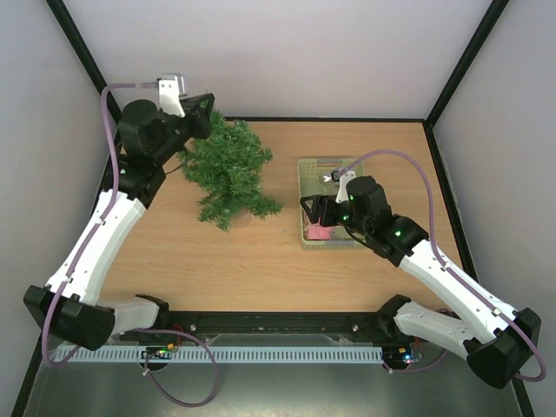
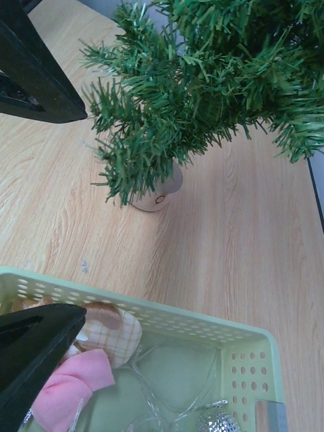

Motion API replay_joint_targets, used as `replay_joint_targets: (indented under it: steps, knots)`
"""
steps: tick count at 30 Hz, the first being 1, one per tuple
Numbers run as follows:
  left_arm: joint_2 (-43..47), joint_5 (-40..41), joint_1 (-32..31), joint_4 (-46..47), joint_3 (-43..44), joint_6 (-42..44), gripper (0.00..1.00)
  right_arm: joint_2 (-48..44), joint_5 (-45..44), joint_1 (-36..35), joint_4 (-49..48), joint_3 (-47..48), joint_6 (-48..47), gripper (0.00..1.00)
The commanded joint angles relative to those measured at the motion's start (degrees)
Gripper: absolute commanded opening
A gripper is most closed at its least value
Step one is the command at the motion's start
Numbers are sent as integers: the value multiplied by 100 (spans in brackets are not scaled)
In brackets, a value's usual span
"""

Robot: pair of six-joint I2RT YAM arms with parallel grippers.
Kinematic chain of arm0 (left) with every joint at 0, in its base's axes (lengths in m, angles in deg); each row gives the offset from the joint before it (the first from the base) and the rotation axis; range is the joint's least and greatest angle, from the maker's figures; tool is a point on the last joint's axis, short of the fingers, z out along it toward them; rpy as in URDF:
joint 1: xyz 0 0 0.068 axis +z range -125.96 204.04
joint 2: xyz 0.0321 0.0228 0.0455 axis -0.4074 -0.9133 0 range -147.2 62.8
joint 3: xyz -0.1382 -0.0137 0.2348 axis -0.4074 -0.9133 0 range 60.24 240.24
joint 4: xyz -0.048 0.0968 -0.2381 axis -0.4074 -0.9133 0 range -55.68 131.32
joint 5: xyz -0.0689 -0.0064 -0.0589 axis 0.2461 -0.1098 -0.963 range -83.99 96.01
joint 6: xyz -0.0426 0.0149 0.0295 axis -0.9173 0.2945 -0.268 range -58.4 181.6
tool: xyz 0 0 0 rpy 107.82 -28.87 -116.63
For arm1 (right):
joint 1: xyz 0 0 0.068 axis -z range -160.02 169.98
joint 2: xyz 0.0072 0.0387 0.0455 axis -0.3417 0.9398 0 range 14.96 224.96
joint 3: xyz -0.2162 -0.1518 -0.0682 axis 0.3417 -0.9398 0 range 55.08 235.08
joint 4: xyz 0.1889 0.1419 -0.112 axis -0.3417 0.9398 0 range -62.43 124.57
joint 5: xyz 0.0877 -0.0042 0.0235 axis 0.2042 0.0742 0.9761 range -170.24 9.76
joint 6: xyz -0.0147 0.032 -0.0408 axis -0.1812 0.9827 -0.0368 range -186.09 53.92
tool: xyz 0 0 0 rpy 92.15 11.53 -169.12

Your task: Decorate the small christmas tree

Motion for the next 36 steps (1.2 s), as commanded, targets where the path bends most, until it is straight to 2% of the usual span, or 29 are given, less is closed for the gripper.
replay_joint_targets:
  steps: [1, 5, 10, 14, 24, 25, 26, 29, 33, 36]
  knots:
    - [388, -36, -41, 479, -259, 17, 2, -27, -119, -32, 87, -24, -19, 71]
    - [449, -34, -48, 424, -130, 149, 2, 57, -78, -32, 44, -11, -8, 71]
    - [423, 61, -49, 972, -162, 387, 2, 121, -16, -32, -36, 31, 3, 71]
    - [228, 68, -41, 921, 42, 482, 2, 188, -24, -32, 34, 157, -19, 71]
    - [347, 179, -43, 912, -288, 447, 3, 231, -40, -32, -28, 120, 52, 72]
    - [371, 209, -47, 862, -304, 447, 8, 239, -48, -40, -27, 108, 47, 72]
    - [401, 240, -42, 789, -297, 441, 19, 253, -75, -33, -39, 101, 37, 72]
    - [439, 280, -41, 307, -129, 454, 37, 426, -384, -32, 45, 194, -128, 72]
    - [609, 386, -41, -249, -69, 474, 52, 854, -1035, -32, 451, 626, -305, 73]
    - [784, 501, -42, -647, -8, 476, 67, 1137, -1533, -23, 728, 873, -401, 73]
